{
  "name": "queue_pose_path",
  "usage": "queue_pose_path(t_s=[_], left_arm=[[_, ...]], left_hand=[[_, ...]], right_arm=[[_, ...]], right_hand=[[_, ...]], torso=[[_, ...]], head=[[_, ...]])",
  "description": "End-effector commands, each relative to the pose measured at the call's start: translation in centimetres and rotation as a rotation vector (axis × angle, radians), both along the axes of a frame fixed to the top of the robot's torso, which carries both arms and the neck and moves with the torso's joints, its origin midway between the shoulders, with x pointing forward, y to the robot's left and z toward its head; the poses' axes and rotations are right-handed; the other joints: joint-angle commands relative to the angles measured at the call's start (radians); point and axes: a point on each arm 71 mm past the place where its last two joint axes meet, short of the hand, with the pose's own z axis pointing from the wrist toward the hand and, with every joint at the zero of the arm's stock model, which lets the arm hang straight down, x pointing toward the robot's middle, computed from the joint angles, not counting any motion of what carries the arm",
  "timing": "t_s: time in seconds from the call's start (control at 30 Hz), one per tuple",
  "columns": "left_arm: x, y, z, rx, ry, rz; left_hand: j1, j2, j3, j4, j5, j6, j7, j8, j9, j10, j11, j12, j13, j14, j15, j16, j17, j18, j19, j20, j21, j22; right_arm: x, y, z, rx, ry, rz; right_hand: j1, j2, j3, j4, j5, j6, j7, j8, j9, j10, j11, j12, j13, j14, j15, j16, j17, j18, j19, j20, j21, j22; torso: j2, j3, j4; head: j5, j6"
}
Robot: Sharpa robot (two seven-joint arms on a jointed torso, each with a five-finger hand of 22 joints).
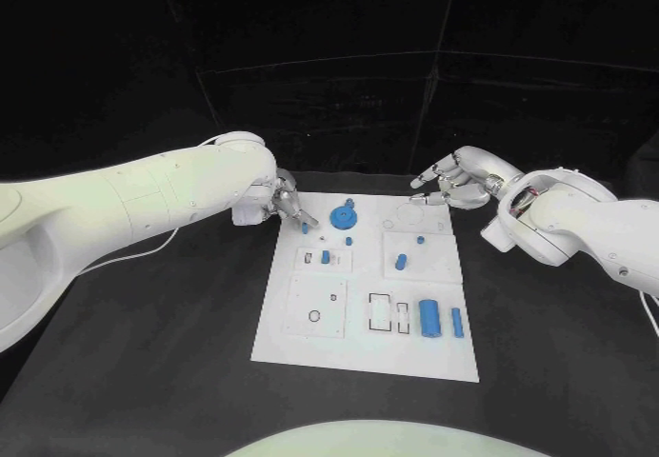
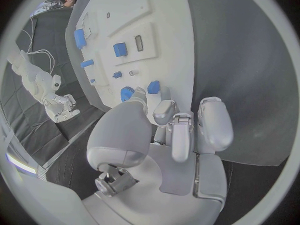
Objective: Assemble the parts on the task board
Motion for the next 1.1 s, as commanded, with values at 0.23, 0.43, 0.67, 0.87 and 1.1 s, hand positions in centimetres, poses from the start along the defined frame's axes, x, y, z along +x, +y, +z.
queue_pose_path(t_s=[0.23,0.43,0.67,0.87,1.1], left_arm=[[-0.11,-0.26,0.09,-0.011,-0.005,-0.019],[-0.16,-0.38,0.08,-0.016,-0.003,-0.021],[-0.21,-0.59,0.08,-0.023,-0.005,-0.026],[-0.11,-0.63,0.19,-0.040,-0.025,-0.018],[-0.12,-0.18,0.33,-0.082,-0.049,0.007]], left_hand=[[0.038,0.012,-0.008,-0.014,-0.003,0.013,0.002,-0.008,-0.009,-0.002,0.003,0.005,0.000,0.106,0.005,0.003,0.263,0.003,0.002,0.009,0.001,0.002],[0.081,0.043,0.007,-0.035,-0.003,0.016,0.004,-0.011,-0.018,-0.002,0.004,0.006,-0.001,0.106,0.006,0.003,0.263,0.003,0.002,0.010,0.001,0.004],[0.136,0.079,0.042,-0.068,-0.002,0.015,0.004,-0.015,-0.027,-0.005,0.003,0.003,-0.005,0.106,0.006,0.003,0.263,0.003,0.002,0.010,0.001,0.005],[0.251,0.144,0.139,-0.135,-0.001,0.001,-0.008,-0.030,-0.040,-0.015,-0.008,-0.007,-0.013,0.106,-0.003,0.003,0.263,0.004,0.002,0.005,0.000,0.005],[0.257,0.107,0.357,-0.191,-0.005,0.000,-0.005,-0.018,-0.048,-0.017,0.000,-0.019,-0.022,0.106,-0.001,0.003,0.263,0.003,0.002,0.005,-0.002,0.007]], right_arm=[[0.06,0.14,0.14,0.000,-0.007,0.004],[0.09,0.17,0.13,0.000,-0.006,0.005],[0.11,0.22,0.12,0.000,-0.006,0.006],[0.11,0.23,0.11,-0.001,-0.005,0.007],[0.12,0.21,0.10,-0.002,-0.003,0.007]], right_hand=[[-0.001,0.006,-0.005,-0.001,0.003,0.005,0.000,0.005,0.000,-0.009,0.000,-0.003,0.000,0.047,-0.005,-0.005,0.005,0.015,-0.008,0.001,-0.005,-0.001],[0.002,0.007,-0.005,-0.002,0.004,0.005,0.000,0.005,0.001,-0.009,0.000,-0.002,0.001,0.047,-0.005,-0.005,0.006,0.015,-0.008,0.001,-0.005,-0.001],[0.002,0.007,-0.005,-0.002,0.004,0.005,0.000,0.005,0.001,-0.009,0.000,-0.002,0.001,0.047,-0.005,-0.005,0.006,0.015,-0.008,0.001,-0.005,-0.001],[0.002,0.007,-0.005,-0.002,0.004,0.005,0.000,0.005,0.001,-0.009,0.000,-0.002,0.001,0.047,-0.005,-0.005,0.006,0.015,-0.008,0.001,-0.005,-0.001],[0.002,0.007,-0.005,-0.002,0.004,0.005,0.000,0.005,0.001,-0.009,0.000,-0.002,0.001,0.047,-0.005,-0.005,0.006,0.015,-0.008,0.001,-0.005,-0.001]], torso=[[0.000,0.0005,0.0002],[0.000,0.0004,-0.0001],[0.000,0.0004,0.0001],[0.000,0.0007,-0.0004],[0.000,0.0007,0.0004]], head=[[-0.001,-0.005],[-0.002,-0.006],[0.000,-0.008],[0.001,-0.010],[0.000,-0.009]])
